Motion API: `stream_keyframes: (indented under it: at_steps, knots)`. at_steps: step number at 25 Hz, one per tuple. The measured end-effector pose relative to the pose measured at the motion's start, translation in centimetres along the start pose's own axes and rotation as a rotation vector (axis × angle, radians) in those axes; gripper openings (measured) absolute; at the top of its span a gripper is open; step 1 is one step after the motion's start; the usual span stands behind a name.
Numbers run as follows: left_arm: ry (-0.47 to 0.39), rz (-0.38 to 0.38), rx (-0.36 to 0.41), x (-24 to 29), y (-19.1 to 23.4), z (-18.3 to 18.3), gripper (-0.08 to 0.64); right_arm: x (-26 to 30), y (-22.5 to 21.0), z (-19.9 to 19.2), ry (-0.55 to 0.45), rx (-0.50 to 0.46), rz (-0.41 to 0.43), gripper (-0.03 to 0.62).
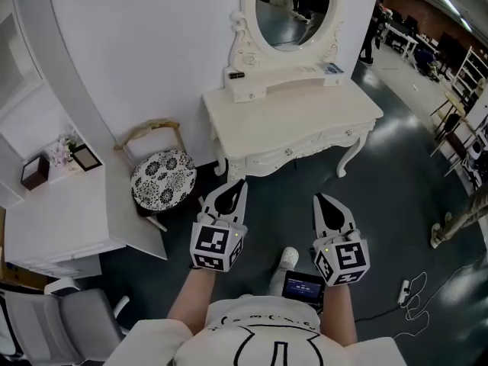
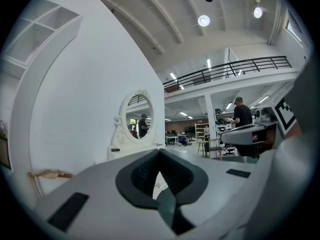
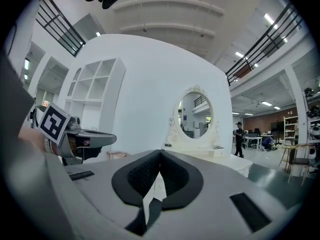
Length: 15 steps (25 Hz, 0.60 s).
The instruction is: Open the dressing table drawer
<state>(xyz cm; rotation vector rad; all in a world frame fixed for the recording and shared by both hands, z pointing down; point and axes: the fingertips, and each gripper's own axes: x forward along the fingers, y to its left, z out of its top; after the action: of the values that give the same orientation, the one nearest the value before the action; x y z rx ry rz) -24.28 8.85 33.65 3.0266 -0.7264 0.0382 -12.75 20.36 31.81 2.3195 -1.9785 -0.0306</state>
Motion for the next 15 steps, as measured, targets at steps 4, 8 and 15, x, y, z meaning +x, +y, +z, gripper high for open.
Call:
stream_keyframes:
  at_steps: [4, 8, 15]
  knots:
    - [-0.004, 0.022, 0.003, 2.3, 0.6, 0.2, 0.009, 2.1, -1.6, 0.1, -0.010, 0.002, 0.023, 0.020]
    - [0.002, 0.038, 0.008, 4.6, 0.7, 0.1, 0.009, 3.9, -3.6, -0.5, -0.010, 0.016, 0.039, 0.020]
    - [0.013, 0.080, 0.005, 9.8, 1.1, 0.2, 0.009, 7.8, -7.9, -0.8, -0.010, 0.028, 0.082, 0.020]
